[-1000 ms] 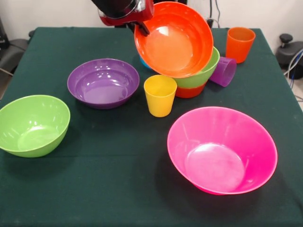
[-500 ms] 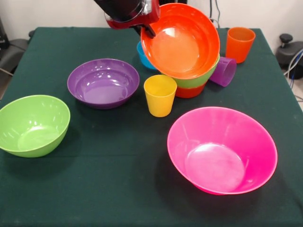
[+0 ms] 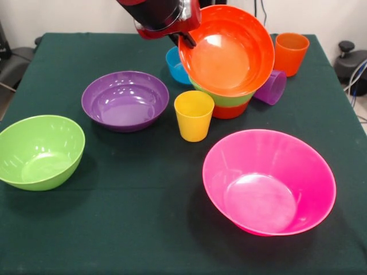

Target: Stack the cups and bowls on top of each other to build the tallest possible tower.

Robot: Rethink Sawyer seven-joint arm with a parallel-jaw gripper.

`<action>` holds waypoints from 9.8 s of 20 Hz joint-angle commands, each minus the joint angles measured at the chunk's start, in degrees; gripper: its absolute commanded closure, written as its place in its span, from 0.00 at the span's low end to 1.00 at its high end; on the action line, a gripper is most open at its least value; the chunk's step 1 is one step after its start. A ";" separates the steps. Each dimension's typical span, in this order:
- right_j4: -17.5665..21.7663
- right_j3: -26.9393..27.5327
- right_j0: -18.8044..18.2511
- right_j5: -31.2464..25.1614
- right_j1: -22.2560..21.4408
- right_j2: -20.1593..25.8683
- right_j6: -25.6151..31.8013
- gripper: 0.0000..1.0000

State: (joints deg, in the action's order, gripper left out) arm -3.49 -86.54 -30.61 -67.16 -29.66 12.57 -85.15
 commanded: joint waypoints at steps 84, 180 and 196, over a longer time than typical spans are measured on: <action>7.18 -5.37 -4.84 8.45 3.48 10.17 2.24 1.00; 10.14 -3.28 9.32 30.89 -0.56 -1.87 -9.40 0.00; 8.79 -7.80 11.75 38.34 1.21 -3.56 -13.38 0.00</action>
State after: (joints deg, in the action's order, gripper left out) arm 6.05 -91.09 -19.88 -32.45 -31.30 7.97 -88.65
